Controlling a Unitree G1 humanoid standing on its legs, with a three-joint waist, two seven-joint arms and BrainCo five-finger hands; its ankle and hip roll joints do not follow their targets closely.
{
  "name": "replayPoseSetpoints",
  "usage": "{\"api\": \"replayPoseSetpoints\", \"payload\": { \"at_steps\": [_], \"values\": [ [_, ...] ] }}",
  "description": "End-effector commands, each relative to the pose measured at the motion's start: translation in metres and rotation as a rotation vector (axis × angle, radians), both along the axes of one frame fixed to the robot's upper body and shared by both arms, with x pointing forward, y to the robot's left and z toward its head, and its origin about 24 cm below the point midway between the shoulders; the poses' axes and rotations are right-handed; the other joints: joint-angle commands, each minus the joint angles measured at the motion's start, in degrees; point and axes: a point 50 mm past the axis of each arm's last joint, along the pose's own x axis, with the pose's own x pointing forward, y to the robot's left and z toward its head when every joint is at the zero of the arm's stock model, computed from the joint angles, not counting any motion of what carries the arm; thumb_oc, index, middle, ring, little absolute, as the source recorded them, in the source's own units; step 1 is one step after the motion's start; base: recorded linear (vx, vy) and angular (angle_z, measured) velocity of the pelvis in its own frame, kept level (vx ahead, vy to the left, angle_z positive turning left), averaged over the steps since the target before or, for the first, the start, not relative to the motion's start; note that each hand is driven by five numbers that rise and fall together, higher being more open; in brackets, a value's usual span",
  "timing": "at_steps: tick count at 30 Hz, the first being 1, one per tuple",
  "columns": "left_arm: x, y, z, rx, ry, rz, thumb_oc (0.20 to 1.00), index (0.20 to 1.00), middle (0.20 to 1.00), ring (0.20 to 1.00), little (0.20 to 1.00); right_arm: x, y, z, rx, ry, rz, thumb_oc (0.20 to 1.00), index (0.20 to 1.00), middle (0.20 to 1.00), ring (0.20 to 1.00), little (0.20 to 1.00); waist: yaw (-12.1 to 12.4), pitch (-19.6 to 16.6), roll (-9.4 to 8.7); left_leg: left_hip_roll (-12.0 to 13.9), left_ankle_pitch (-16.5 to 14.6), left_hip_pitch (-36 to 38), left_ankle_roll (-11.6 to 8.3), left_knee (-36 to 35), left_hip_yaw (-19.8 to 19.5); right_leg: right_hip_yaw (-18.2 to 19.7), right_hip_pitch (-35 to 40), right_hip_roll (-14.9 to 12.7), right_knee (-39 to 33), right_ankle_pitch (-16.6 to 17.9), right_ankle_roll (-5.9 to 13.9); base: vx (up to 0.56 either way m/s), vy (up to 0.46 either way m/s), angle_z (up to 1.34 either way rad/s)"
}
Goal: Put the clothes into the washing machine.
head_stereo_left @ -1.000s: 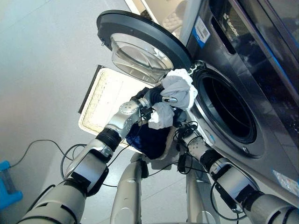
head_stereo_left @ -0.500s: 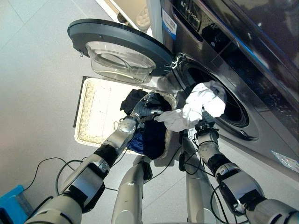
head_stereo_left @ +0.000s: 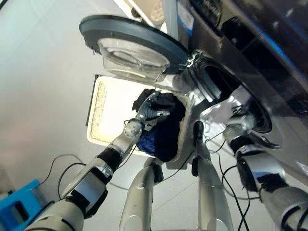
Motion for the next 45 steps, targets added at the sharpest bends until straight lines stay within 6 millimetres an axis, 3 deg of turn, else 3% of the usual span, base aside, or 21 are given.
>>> {"api": "replayPoseSetpoints", "payload": {
  "at_steps": [1, 4, 13, 16, 20, 21, 23, 28, 29, 36, 45],
  "values": [
    [-0.006, -0.004, 0.015, -0.129, -0.046, -0.033, 1.000, 1.000, 1.000, 1.000, 1.000, -0.008, -0.022, 0.041, -0.071, -0.133, -0.123, 0.200, 0.200, 0.200, 0.200, 0.200, 0.5, -0.9, 2.35, -3.7, -5.6, -5.9, -3.16, 9.5, -2.3, -8.1, -1.1, -3.8, 7.8, -6.1, 7.12, 0.02, -0.058, 0.13],
    [-0.014, -0.002, 0.013, -0.121, -0.038, -0.046, 1.000, 1.000, 1.000, 1.000, 1.000, -0.015, -0.037, 0.061, -0.018, -0.254, -0.170, 0.200, 0.200, 0.200, 0.200, 0.200, 1.4, -0.9, 2.71, -3.8, -6.4, -7.3, -2.88, 10.6, -3.0, -8.6, -2.6, -4.7, 8.9, -5.9, 7.39, 0.02, -0.043, 0.07],
    [-0.021, 0.008, 0.003, -0.094, 0.024, -0.040, 1.000, 1.000, 1.000, 1.000, 1.000, -0.029, -0.055, 0.091, 0.145, -0.577, -0.271, 0.200, 0.200, 0.200, 0.200, 0.200, 2.1, -0.9, 2.47, -3.3, -7.7, -7.2, -2.68, 11.7, -3.5, -8.8, -3.0, -5.4, 10.5, -6.2, 8.01, 0.02, -0.012, 0.08],
    [-0.024, 0.014, 0.004, -0.081, 0.027, -0.036, 1.000, 1.000, 1.000, 1.000, 1.000, -0.042, -0.067, 0.110, 0.182, -0.717, -0.347, 0.200, 0.200, 0.200, 0.200, 0.200, 1.9, -0.9, 2.06, -3.1, -7.5, -7.2, -2.44, 11.5, -3.6, -8.8, -3.3, -5.6, 10.7, -5.6, 8.29, 0.00, -0.005, 0.01],
    [-0.024, 0.014, 0.004, -0.082, 0.030, -0.035, 1.000, 1.000, 1.000, 1.000, 1.000, -0.044, -0.067, 0.114, 0.183, -0.743, -0.358, 0.200, 0.200, 0.200, 0.200, 0.200, 2.0, -0.9, 1.93, -3.0, -7.9, -6.8, -2.53, 11.5, -3.6, -8.7, -2.9, -5.6, 10.8, -5.9, 8.54, 0.00, -0.005, 0.03],
    [-0.024, 0.014, 0.006, -0.085, 0.027, -0.034, 1.000, 1.000, 1.000, 1.000, 1.000, -0.047, -0.068, 0.129, 0.157, -0.785, -0.354, 0.200, 0.200, 0.200, 0.200, 0.200, 1.8, -0.9, 1.63, -3.0, -7.5, -7.0, -2.38, 11.3, -3.7, -8.8, -3.3, -5.8, 10.7, -5.3, 8.54, 0.01, -0.019, 0.07],
    [-0.024, 0.013, 0.005, -0.089, 0.028, -0.031, 1.000, 1.000, 1.000, 1.000, 1.000, -0.046, -0.067, 0.135, 0.128, -0.786, -0.327, 0.200, 0.200, 0.200, 0.200, 0.200, 1.7, -0.9, 1.44, -2.9, -7.5, -6.9, -2.35, 11.3, -3.7, -8.7, -3.3, -5.8, 10.7, -5.3, 8.55, 0.00, 0.000, 0.00],
    [-0.023, 0.011, 0.003, -0.087, 0.036, -0.038, 1.000, 1.000, 1.000, 1.000, 1.000, -0.037, -0.055, 0.143, -0.024, -0.639, -0.248, 0.200, 0.200, 0.200, 0.200, 0.200, 1.6, -0.9, 1.23, -2.9, -8.1, -5.9, -2.47, 11.4, -3.6, -8.7, -2.3, -5.9, 10.6, -5.7, 8.76, 0.00, 0.000, 0.00],
    [-0.022, 0.010, 0.002, -0.084, 0.034, -0.034, 1.000, 1.000, 1.000, 1.000, 1.000, -0.031, -0.052, 0.140, -0.069, -0.549, -0.218, 1.000, 1.000, 1.000, 1.000, 1.000, 1.5, -0.9, 1.29, -2.8, -8.0, -5.8, -2.45, 11.1, -3.5, -8.7, -2.3, -5.9, 10.6, -5.7, 8.79, 0.00, 0.000, 0.00],
    [-0.017, 0.015, 0.002, -0.079, 0.032, -0.013, 1.000, 1.000, 1.000, 1.000, 1.000, -0.013, -0.046, 0.122, -0.267, -0.295, -0.030, 1.000, 1.000, 1.000, 1.000, 1.000, 1.5, -0.9, 1.45, -2.7, -8.0, -5.6, -2.53, 10.8, -3.0, -9.0, -2.0, -6.1, 10.1, -5.9, 8.96, 0.00, 0.000, 0.01],
    [-0.014, 0.022, 0.005, -0.073, 0.022, -0.003, 1.000, 1.000, 1.000, 1.000, 1.000, 0.000, -0.042, 0.099, -0.302, -0.100, 0.125, 1.000, 1.000, 1.000, 1.000, 1.000, 1.5, -0.9, 1.11, -2.4, -7.8, -6.0, -2.52, 10.2, -2.7, -9.2, -2.5, -5.9, 9.9, -5.8, 9.05, 0.00, 0.000, 0.00]
  ]
}}
